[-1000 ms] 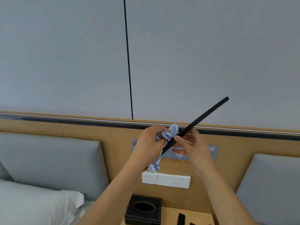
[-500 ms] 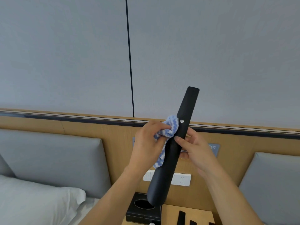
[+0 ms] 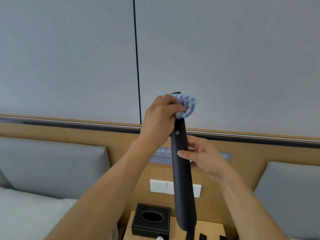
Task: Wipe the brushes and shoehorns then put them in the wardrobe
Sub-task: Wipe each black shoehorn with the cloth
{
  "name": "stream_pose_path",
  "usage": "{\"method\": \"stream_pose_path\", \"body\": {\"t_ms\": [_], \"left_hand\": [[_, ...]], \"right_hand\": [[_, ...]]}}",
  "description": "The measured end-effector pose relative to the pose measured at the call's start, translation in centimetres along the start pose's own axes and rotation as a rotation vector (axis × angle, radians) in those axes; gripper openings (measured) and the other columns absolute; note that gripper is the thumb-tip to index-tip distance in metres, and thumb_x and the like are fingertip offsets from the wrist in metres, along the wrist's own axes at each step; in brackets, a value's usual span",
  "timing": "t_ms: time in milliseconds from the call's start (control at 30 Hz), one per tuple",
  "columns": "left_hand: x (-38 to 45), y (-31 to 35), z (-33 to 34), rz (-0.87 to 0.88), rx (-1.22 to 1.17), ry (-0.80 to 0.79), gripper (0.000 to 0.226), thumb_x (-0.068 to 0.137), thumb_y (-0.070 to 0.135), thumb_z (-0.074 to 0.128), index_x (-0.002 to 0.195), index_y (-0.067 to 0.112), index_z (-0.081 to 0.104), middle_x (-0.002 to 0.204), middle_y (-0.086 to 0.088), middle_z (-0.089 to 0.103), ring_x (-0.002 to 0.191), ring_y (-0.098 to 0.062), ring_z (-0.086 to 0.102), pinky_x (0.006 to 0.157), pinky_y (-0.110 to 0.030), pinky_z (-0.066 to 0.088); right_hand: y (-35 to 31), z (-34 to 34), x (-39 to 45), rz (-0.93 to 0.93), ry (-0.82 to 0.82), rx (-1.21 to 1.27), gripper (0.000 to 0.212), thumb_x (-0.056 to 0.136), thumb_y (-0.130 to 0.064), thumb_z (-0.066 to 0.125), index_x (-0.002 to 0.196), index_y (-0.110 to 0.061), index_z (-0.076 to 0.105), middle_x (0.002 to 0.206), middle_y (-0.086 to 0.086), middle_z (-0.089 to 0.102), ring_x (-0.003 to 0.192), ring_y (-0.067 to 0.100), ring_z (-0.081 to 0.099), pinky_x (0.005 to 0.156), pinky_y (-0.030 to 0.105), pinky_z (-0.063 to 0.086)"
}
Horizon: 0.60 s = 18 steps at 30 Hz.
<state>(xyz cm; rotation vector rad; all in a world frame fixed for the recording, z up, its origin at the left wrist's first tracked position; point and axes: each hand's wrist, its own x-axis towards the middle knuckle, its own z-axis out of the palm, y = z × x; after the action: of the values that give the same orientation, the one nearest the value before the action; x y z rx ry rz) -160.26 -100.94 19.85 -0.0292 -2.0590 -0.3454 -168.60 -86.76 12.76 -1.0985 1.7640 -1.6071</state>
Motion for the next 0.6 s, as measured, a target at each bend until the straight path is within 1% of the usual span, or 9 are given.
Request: {"method": "stream_pose_path", "body": {"t_ms": [67, 233, 333, 400, 500, 600], "left_hand": [[2.4, -0.3, -0.6, -0.019, 0.009, 0.022, 0.026, 0.076, -0.008, 0.059, 0.092, 0.002, 0.078, 0.096, -0.012, 0.069, 0.092, -0.033, 0.062, 0.079, -0.038, 0.049], [6.2, 0.2, -0.9, -0.029, 0.028, 0.064, 0.030, 0.079, -0.010, 0.057, 0.096, 0.003, 0.077, 0.099, -0.011, 0.067, 0.094, -0.031, 0.061, 0.080, -0.039, 0.048], [6.5, 0.8, -0.6, -0.023, -0.014, 0.081, 0.029, 0.077, -0.010, 0.057, 0.094, 0.002, 0.077, 0.097, -0.011, 0.067, 0.092, -0.030, 0.062, 0.080, -0.039, 0.049], [5.8, 1.2, -0.1, -0.016, -0.044, 0.027, 0.027, 0.076, -0.011, 0.058, 0.092, 0.001, 0.077, 0.096, -0.012, 0.068, 0.090, -0.031, 0.063, 0.079, -0.042, 0.049], [3.7, 1.8, 1.2, -0.013, -0.036, -0.098, 0.027, 0.075, -0.009, 0.059, 0.091, 0.002, 0.077, 0.098, -0.011, 0.068, 0.090, -0.032, 0.061, 0.077, -0.045, 0.048], [1.3, 2.0, 2.1, 0.013, -0.003, -0.185, 0.027, 0.077, -0.002, 0.055, 0.091, 0.006, 0.076, 0.099, -0.008, 0.067, 0.089, -0.030, 0.058, 0.073, -0.045, 0.048]], "right_hand": [[-0.6, 0.0, 0.1, -0.019, 0.004, -0.035, 0.025, 0.092, -0.005, 0.067, 0.111, -0.020, 0.072, 0.105, -0.004, 0.076, 0.096, 0.015, 0.073, 0.067, 0.029, 0.060], [-2.2, -0.2, 1.0, -0.053, 0.069, -0.068, 0.026, 0.091, -0.010, 0.069, 0.114, -0.022, 0.071, 0.108, -0.004, 0.075, 0.101, 0.018, 0.071, 0.078, 0.041, 0.063], [-2.5, -0.4, 1.6, -0.078, 0.104, -0.031, 0.026, 0.090, -0.008, 0.070, 0.113, -0.020, 0.072, 0.106, -0.002, 0.076, 0.099, 0.018, 0.072, 0.077, 0.039, 0.063], [-2.4, -0.5, 2.0, -0.105, 0.138, 0.070, 0.025, 0.090, -0.005, 0.069, 0.113, -0.016, 0.072, 0.105, 0.002, 0.077, 0.098, 0.022, 0.073, 0.076, 0.039, 0.063], [-1.5, -0.9, 2.3, -0.160, 0.208, 0.279, 0.024, 0.086, -0.005, 0.072, 0.109, -0.012, 0.074, 0.107, 0.011, 0.076, 0.098, 0.031, 0.074, 0.076, 0.044, 0.062], [-0.2, -1.0, 2.2, -0.204, 0.281, 0.443, 0.027, 0.078, -0.013, 0.075, 0.105, -0.014, 0.076, 0.107, 0.014, 0.076, 0.099, 0.033, 0.073, 0.074, 0.039, 0.061]]}}
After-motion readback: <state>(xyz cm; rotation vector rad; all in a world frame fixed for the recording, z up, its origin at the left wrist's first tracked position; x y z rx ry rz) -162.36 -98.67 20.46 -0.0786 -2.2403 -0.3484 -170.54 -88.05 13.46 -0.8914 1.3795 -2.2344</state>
